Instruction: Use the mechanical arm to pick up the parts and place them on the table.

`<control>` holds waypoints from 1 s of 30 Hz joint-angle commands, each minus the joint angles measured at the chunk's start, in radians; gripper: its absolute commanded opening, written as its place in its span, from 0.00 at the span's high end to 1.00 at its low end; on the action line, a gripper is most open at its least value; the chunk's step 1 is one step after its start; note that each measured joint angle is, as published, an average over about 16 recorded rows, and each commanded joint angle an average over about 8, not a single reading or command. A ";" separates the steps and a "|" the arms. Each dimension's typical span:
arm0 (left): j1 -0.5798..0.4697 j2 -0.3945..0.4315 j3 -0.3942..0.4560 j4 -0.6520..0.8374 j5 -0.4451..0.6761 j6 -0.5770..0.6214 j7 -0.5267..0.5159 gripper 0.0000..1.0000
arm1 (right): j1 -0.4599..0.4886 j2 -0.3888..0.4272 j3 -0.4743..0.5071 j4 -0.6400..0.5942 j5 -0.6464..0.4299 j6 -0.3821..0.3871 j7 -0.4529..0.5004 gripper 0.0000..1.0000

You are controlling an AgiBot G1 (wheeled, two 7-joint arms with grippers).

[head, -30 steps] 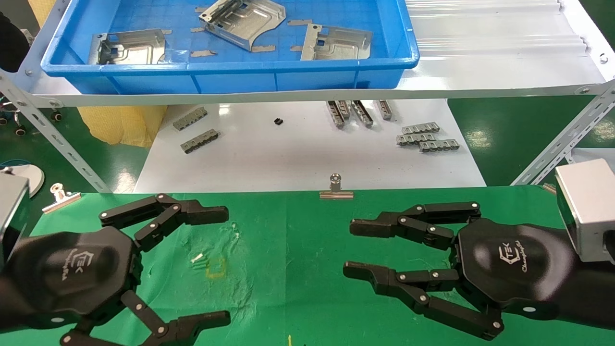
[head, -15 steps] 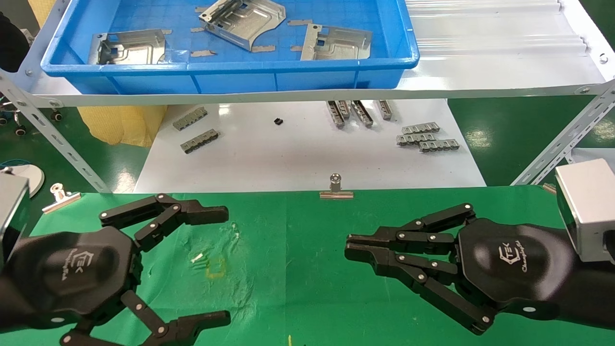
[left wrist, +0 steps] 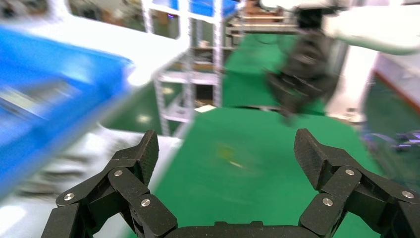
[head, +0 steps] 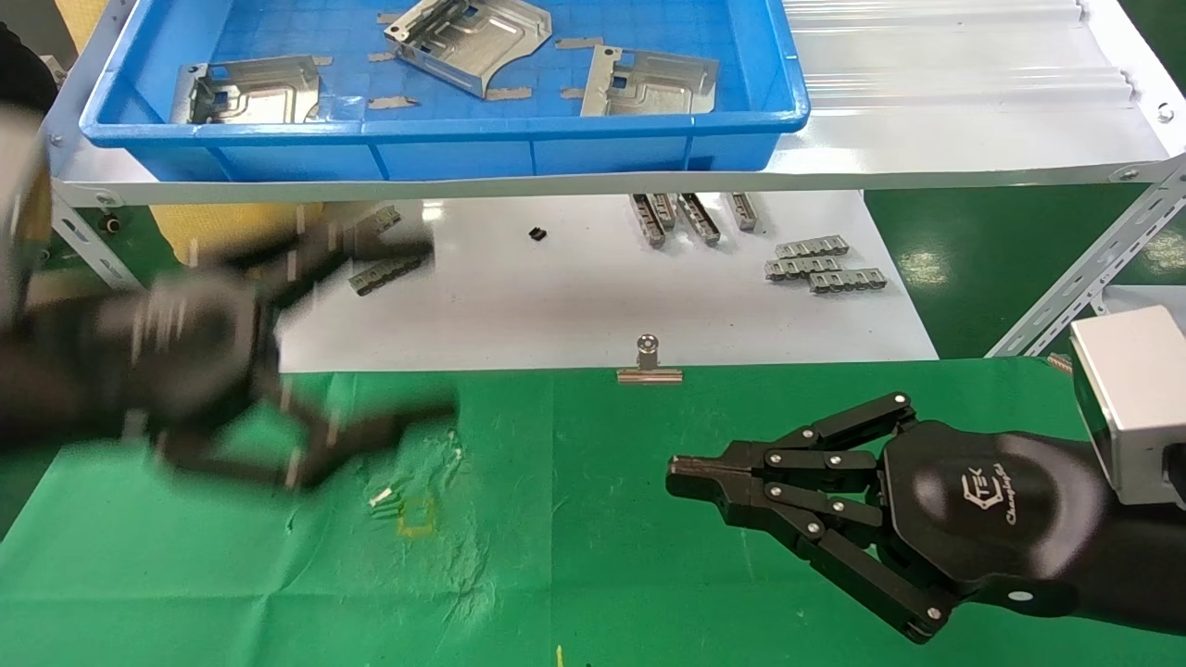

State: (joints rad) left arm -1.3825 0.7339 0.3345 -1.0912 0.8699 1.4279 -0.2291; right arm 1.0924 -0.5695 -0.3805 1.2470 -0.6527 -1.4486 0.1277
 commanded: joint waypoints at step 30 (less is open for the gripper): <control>-0.642 0.612 0.208 1.056 0.481 -0.738 0.124 1.00 | 0.000 0.000 0.000 0.000 0.000 0.000 0.000 0.00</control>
State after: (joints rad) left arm -2.0223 1.3439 0.5419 -0.0408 1.3504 0.6934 -0.1030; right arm 1.0925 -0.5694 -0.3806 1.2470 -0.6526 -1.4486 0.1277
